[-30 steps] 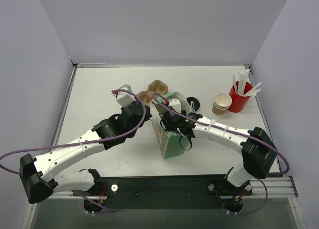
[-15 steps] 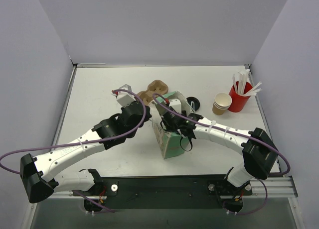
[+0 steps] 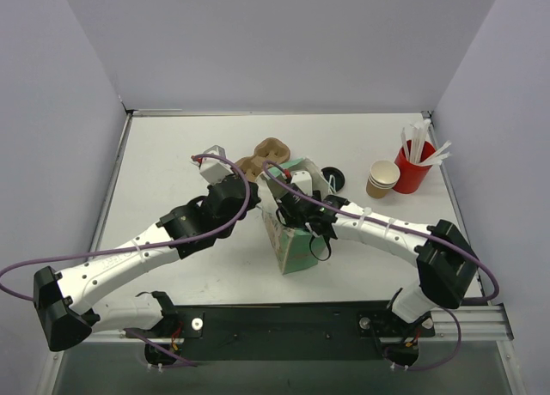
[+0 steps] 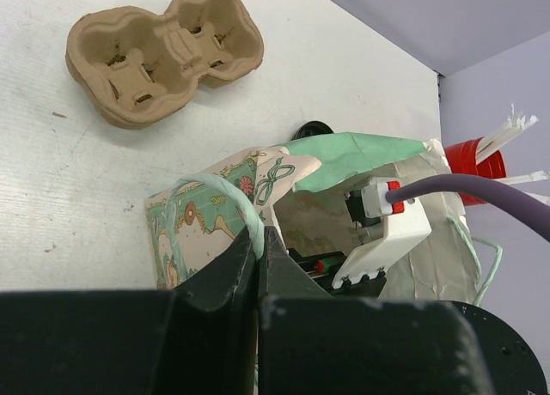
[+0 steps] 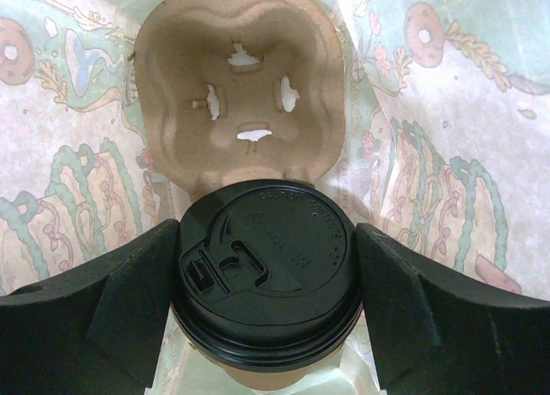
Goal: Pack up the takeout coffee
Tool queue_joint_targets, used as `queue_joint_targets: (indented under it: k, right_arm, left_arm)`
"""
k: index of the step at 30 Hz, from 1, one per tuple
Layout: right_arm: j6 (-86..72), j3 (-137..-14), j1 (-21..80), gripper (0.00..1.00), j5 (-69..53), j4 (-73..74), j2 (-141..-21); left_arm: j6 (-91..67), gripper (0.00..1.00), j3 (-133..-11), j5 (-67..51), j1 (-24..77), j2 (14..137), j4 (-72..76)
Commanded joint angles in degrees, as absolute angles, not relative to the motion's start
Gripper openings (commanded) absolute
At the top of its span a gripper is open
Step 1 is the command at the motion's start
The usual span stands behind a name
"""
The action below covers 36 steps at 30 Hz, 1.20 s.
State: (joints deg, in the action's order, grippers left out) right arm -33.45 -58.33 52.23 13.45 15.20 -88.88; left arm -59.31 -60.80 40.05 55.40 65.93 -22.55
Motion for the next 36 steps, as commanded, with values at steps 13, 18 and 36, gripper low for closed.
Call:
queue_joint_targets:
  k: [13, 18, 36]
  right_arm:
    - [-34.2, -55.3, 53.9, 0.03, -1.9, 27.7, -102.6]
    - [-33.6, -55.2, 53.8, 0.03, -2.5, 27.9, -102.7]
    - [-31.7, -61.5, 53.7, 0.02, -0.2, 32.7, -104.6]
  left_arm:
    - [-58.7, 0.00, -61.3, 39.6, 55.1, 65.0, -23.3]
    - [-59.0, 0.00, -61.5, 39.9, 55.1, 65.2, -23.3]
    - [-57.4, 0.00, -60.6, 42.0, 54.7, 62.4, -34.3]
